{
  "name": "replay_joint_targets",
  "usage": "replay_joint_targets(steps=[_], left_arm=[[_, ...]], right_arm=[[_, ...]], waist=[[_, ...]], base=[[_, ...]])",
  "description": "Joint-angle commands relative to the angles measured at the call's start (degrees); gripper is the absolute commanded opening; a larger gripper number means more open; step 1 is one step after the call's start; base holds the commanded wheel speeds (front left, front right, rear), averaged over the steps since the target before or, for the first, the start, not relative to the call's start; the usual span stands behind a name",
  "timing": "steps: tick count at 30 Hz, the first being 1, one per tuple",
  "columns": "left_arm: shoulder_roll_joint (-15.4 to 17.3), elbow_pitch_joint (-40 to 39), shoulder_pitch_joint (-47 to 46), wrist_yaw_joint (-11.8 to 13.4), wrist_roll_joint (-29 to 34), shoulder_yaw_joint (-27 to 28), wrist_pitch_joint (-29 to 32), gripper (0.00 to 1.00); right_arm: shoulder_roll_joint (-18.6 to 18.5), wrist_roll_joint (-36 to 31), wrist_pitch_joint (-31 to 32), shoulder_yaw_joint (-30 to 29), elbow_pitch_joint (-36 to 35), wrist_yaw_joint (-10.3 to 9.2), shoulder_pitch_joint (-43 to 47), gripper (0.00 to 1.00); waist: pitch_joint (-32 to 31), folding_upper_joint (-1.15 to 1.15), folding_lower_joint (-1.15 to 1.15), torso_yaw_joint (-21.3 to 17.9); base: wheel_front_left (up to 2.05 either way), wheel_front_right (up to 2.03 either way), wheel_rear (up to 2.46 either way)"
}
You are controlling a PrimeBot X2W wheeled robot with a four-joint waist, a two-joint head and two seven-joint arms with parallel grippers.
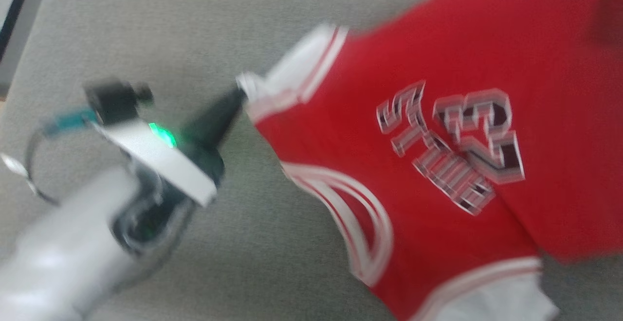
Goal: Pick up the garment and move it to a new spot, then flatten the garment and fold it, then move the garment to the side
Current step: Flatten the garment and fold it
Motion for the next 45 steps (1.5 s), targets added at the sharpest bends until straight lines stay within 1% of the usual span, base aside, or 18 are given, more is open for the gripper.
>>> replay_joint_targets(steps=[1, 4, 7, 9, 10, 13, 16, 20, 21, 25, 27, 29, 30, 32, 34, 39, 42, 45], left_arm=[[0.3, 0.7, -2.5, 0.1, -0.9, 0.9, 0.2, 0.0], [-0.1, 3.2, -9.5, 0.1, -3.7, 3.4, 1.3, 0.0], [-0.7, 7.0, -17.3, 0.1, -7.4, 6.1, 4.0, 0.0], [-1.4, 10.4, -23.4, 0.1, -9.8, 8.8, 5.1, 0.0], [-2.2, 14.3, -29.1, 0.1, -11.5, 11.8, 5.5, 0.0], [-3.2, 20.6, -38.1, 0.1, -11.5, 15.1, 4.4, 0.0], [-3.2, 25.6, -47.1, 0.2, -9.0, 16.5, 3.4, 0.0], [-4.5, 27.7, -54.7, 0.2, -8.4, 17.5, 3.4, 0.0], [-5.0, 27.0, -55.4, 0.2, -9.6, 17.7, 3.8, 0.0], [-5.6, 25.1, -49.6, 0.2, -11.9, 17.0, 5.0, 0.0], [-5.1, 22.2, -45.1, 0.1, -11.7, 15.5, 5.9, 0.0], [-4.7, 18.3, -39.8, 0.1, -13.3, 15.1, 6.0, 0.0], [-4.7, 18.3, -39.8, 0.1, -13.3, 15.1, 6.0, 0.0], [-4.1, 14.4, -33.4, 0.1, -14.2, 15.0, 5.7, 0.0], [-3.8, 9.9, -27.4, 0.1, -15.1, 14.6, 5.7, 0.0], [-3.9, 0.0, -12.6, 0.1, -16.4, 14.6, 4.6, 0.0], [-3.3, -5.2, -4.2, 0.1, -15.8, 14.7, 3.9, 0.0], [-2.3, -9.6, 3.6, 0.1, -14.7, 15.0, 2.9, 0.0]], right_arm=[[0.3, -0.8, -2.0, -1.9, 1.8, -0.11, -1.8, 0.0], [2.9, -2.7, -6.0, -6.6, 7.6, -0.11, -6.7, 0.0], [5.3, -5.0, -9.0, -10.5, 12.8, -0.11, -13.0, 0.0], [7.5, -6.1, -10.7, -12.5, 15.8, -0.11, -17.4, 0.0], [9.3, -7.7, -12.8, -14.2, 18.8, -0.12, -21.8, 0.0], [11.1, -10.3, -16.0, -16.3, 22.9, -0.18, -28.1, 0.0], [12.6, -12.2, -19.4, -18.3, 26.0, -0.19, -33.7, 0.0], [14.1, -13.4, -21.3, -19.2, 29.5, -0.2, -38.0, 0.0], [14.8, -13.7, -20.9, -18.5, 30.3, -0.19, -38.1, 0.0], [14.6, -13.1, -19.8, -16.7, 31.2, -0.18, -34.7, 0.0], [14.9, -12.4, -19.3, -15.4, 30.6, -0.15, -32.0, 0.0], [15.1, -11.3, -18.1, -13.7, 29.2, -0.12, -28.9, 0.0], [15.1, -11.3, -18.1, -13.7, 29.2, -0.12, -28.9, 0.0], [14.6, -10.0, -16.8, -11.9, 27.0, -0.12, -24.8, 0.0], [14.2, -7.7, -14.3, -9.8, 24.0, -0.11, -20.0, 0.0], [10.2, -1.2, -9.1, -7.1, 14.4, -0.1, -6.2, 0.0], [7.7, 2.5, -6.9, -6.8, 7.5, -0.1, 2.7, 0.0], [5.3, 5.1, -5.6, -8.0, 0.9, -0.1, 10.8, 0.0]], waist=[[-0.1, 0.0, 0.0, -0.9], [1.1, 0.0, 0.0, -2.7], [2.7, 0.0, 0.0, -4.4], [3.9, 0.0, 0.0, -5.7], [5.1, 0.0, 0.0, -7.3], [6.8, 0.0, 0.0, -9.2], [7.9, 0.0, 0.0, -10.7], [8.4, 0.0, 0.0, -11.7], [8.4, 0.0, 0.0, -11.6], [8.8, 0.0, 0.0, -11.0], [8.8, 0.0, 0.0, -10.8], [9.1, 0.0, 0.0, -10.8], [9.1, 0.0, 0.0, -10.8], [9.3, 0.0, 0.0, -10.6], [9.3, 0.0, 0.0, -10.5], [7.5, 0.0, 0.0, -9.6], [6.0, 0.0, 0.0, -9.4], [4.4, 0.0, 0.0, -9.5]], base=[[0.0, 0.0, 0.0], [0.0, 0.0, 0.0], [0.0, 0.0, 0.0], [0.0, 0.0, 0.0], [0.0, 0.0, 0.0], [0.0, 0.0, 0.0], [0.0, 0.0, 0.0], [0.0, 0.0, 0.0], [0.0, 0.0, 0.0], [0.0, 0.0, 0.0], [0.0, 0.0, 0.0], [0.0, 0.0, 0.0], [0.0, 0.0, 0.0], [0.0, 0.0, 0.0], [0.0, 0.0, 0.0], [0.0, 0.0, 0.0], [0.0, 0.0, 0.0], [0.0, 0.0, 0.0]])
